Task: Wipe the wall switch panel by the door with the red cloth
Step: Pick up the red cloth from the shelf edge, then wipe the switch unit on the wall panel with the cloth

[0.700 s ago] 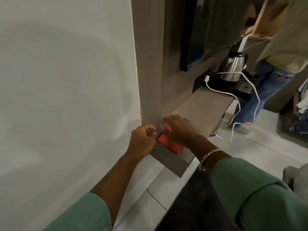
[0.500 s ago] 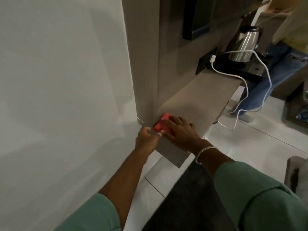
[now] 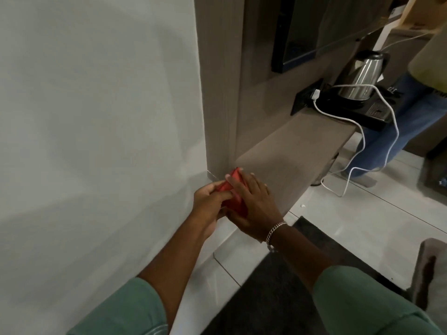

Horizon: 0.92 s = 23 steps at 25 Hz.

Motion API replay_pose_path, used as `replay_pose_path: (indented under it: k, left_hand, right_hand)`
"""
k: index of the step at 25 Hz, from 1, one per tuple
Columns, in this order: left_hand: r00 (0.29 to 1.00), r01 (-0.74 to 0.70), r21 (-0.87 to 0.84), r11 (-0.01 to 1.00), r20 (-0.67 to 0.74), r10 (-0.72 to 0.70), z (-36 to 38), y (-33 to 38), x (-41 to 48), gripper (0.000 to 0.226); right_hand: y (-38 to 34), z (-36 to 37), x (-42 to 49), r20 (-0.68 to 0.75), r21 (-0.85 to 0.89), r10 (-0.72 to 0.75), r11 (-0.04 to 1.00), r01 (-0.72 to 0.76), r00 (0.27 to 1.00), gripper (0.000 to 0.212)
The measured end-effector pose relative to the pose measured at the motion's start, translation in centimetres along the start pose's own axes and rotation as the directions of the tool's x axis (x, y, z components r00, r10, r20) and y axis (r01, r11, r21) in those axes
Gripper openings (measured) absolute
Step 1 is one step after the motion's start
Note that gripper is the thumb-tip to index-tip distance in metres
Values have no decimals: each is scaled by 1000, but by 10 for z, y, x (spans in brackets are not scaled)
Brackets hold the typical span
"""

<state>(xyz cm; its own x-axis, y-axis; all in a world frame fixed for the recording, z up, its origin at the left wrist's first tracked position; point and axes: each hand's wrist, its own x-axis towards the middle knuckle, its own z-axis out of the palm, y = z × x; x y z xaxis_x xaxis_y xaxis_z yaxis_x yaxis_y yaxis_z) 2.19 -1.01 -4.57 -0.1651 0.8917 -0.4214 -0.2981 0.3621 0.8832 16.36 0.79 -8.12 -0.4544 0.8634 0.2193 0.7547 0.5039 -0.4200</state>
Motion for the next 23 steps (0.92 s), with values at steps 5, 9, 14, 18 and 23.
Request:
replay_pose_path:
  k: [5,9,14,18,23]
  left_hand:
    - [949,-268,-10,963,169,266,-48,77,-91,30]
    - [798,-589,265,763,43,601,-112,151,-195,40]
    - [311,-814,478,331,-124,942,-222,222,-348,36]
    - [-212,-599,795,97,-274,938,-335,262,-453,37]
    - [-452,-179,982,55,-132,882,-457,270,-500,50]
  right_hand:
    - [-102,-44,6,-334,226,-198,932,282,922,73]
    - [-227,-59,20,-564,342,-162,847,408,810,67]
    - [-386,-73,22,-617,383,-270,718,582,739,74]
    - [-518,-74,3,-635,377,-369,619,689,679,76]
    - [-632,-50,-15,-706,358,-328,599,716,628,73]
